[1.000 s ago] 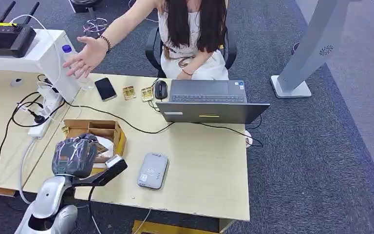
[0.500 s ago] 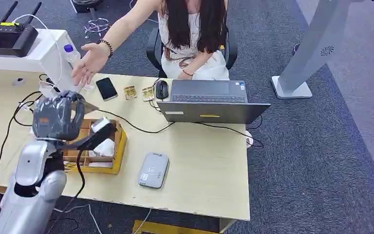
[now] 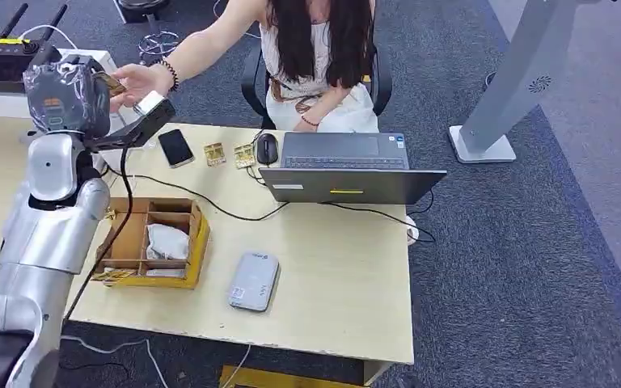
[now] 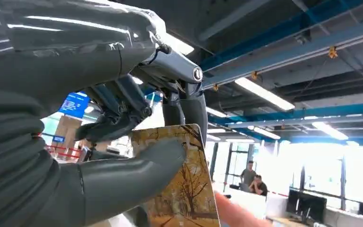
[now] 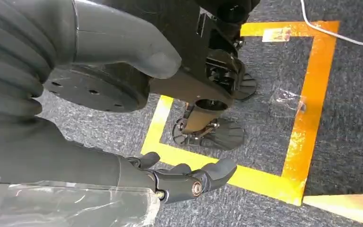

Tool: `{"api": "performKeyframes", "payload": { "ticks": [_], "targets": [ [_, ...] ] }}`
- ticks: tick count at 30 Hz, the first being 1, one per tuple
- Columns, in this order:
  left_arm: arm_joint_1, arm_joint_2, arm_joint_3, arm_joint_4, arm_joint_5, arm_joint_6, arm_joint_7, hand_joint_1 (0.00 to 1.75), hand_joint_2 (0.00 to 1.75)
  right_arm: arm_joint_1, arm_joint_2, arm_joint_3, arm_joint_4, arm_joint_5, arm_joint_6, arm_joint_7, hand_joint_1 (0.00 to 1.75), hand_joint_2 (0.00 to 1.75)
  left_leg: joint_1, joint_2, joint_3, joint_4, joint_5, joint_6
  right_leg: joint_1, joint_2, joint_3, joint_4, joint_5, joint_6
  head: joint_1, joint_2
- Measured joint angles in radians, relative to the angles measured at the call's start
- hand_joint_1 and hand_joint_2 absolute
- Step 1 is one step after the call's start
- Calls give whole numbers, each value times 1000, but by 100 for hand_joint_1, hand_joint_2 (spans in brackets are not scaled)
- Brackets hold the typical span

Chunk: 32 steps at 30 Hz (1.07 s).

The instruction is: Pass the card to the sensor for recognition and then transmit it.

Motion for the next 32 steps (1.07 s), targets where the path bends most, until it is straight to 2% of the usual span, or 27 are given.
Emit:
{"api": "performKeyframes", "payload": {
  "ticks": [4,9,14,17,19,20,21,22,24,26,28,29,30,32],
  "targets": [
    [-18,-7,0,74,19,-1,-8,0,175,1,0,3,2,0,0,0,0,175,0,0,0,0,0,0,0,0,0,0,0,0,0,0],
    [-22,-9,2,118,34,19,-18,0,175,3,0,4,3,-5,1,-8,0,175,0,0,0,0,0,0,0,0,0,0,0,0,0,0],
    [-5,-12,10,125,56,50,-63,0,175,5,0,4,4,-8,-3,-10,0,175,0,0,0,0,0,0,0,0,0,0,0,0,0,0],
    [44,-12,19,73,83,66,-100,0,175,10,0,4,4,-14,-3,-20,0,175,0,0,-1,0,0,0,0,0,0,0,0,0,1,0],
    [88,-10,28,28,138,74,-153,0,175,13,0,4,4,-20,-3,-26,0,175,0,0,-1,-1,0,0,0,0,0,0,0,0,0,0],
    [126,-4,37,-26,201,80,-204,0,175,15,0,3,4,-26,-3,-31,0,175,-1,1,-1,-1,-1,0,0,1,0,0,0,0,0,0],
    [178,7,47,-85,278,77,-257,0,175,19,0,2,4,-32,-4,-38,0,175,-1,3,0,-2,-1,0,0,3,0,0,0,0,0,0],
    [251,23,66,-178,401,64,-325,0,175,24,0,-3,4,-41,-5,-46,0,175,-1,6,1,-3,-3,-1,-1,6,1,0,-1,0,1,0],
    [431,66,129,-357,657,14,-448,0,175,37,0,-13,4,-54,-5,-63,0,175,-2,16,6,-4,-8,-3,-1,17,2,0,-2,-1,1,0],
    [615,103,258,-519,923,-80,-577,0,175,54,0,-22,4,-65,-7,-79,0,175,-1,24,8,-5,-11,-4,-1,25,1,0,-4,-2,-1,0],
    [755,111,425,-624,1076,-236,-687,0,175,68,-2,-33,4,-70,-8,-85,0,175,0,25,7,-4,-12,-3,-1,25,-1,0,-7,-3,-3,0],
    [802,109,527,-674,1108,-333,-731,0,175,72,-3,-39,4,-71,-8,-88,0,175,1,22,6,-5,-12,-3,0,22,-1,0,-8,-5,-2,0],
    [840,106,607,-702,1137,-404,-742,0,175,72,-3,-41,4,-73,-10,-90,0,175,1,19,6,-5,-12,-3,1,19,0,0,-9,-5,-2,0],
    [884,98,787,-725,1250,-588,-733,0,175,70,-3,-48,4,-75,-12,-93,0,175,1,19,6,-5,-13,-3,1,18,1,0,-9,-5,-2,0]
  ]
}}
